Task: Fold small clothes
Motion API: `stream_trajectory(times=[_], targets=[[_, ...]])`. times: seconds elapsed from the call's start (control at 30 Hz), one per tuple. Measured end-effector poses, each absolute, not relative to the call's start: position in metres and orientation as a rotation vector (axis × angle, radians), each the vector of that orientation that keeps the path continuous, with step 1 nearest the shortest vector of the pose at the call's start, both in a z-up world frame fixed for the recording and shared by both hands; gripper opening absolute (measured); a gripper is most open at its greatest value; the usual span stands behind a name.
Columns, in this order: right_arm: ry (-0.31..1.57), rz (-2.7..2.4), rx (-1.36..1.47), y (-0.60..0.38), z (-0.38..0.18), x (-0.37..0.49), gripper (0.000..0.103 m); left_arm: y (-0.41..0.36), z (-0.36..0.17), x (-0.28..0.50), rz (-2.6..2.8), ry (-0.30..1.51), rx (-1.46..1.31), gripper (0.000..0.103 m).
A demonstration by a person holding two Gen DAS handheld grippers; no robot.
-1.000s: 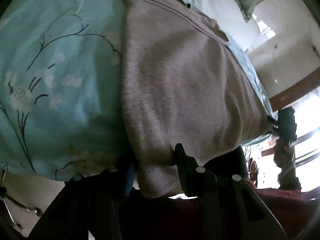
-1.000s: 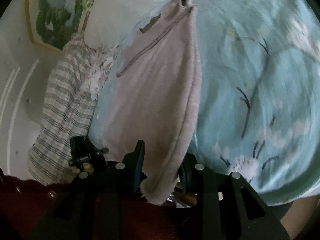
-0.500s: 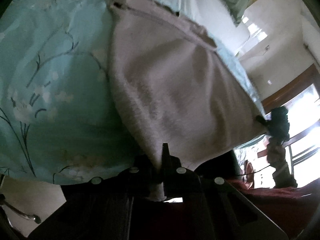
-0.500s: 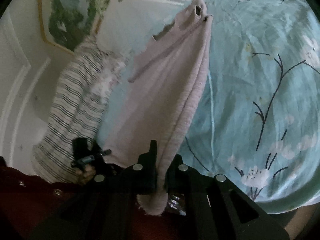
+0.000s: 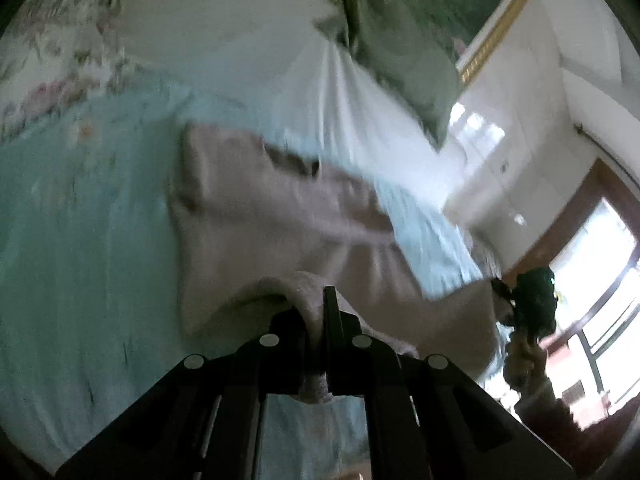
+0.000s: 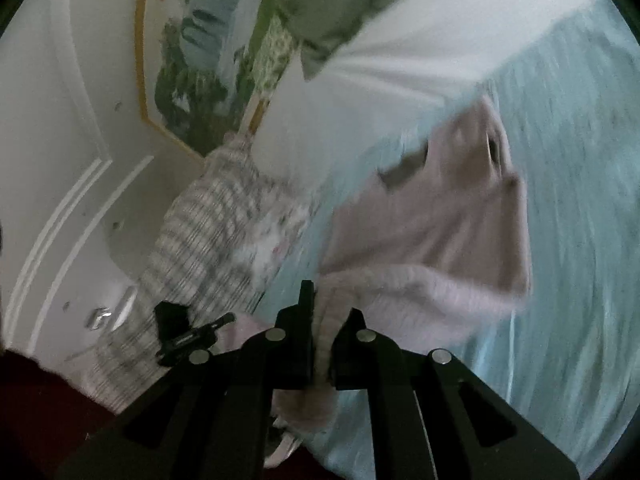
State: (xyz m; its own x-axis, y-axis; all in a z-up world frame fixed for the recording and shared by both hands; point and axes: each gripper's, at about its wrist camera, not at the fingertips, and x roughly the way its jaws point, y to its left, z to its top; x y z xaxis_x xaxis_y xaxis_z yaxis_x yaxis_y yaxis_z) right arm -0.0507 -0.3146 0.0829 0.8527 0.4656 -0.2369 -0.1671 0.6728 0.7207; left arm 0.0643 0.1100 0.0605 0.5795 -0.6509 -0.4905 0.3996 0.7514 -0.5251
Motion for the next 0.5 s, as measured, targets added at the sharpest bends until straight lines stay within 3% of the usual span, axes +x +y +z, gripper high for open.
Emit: stream_trajectory(times=[0.23,0.5], targets=[[0.437,0.186,0.691,-0.36,0.098,0.051,0.007,0.097,0.08,0.172,-0.513,0.673,-0.35,0.005],[0.521,0.008,0.669,-0.395,0.067,0.153,0.007,0.073,0.045,0.292,-0.382,0.755,-0.313,0.005]])
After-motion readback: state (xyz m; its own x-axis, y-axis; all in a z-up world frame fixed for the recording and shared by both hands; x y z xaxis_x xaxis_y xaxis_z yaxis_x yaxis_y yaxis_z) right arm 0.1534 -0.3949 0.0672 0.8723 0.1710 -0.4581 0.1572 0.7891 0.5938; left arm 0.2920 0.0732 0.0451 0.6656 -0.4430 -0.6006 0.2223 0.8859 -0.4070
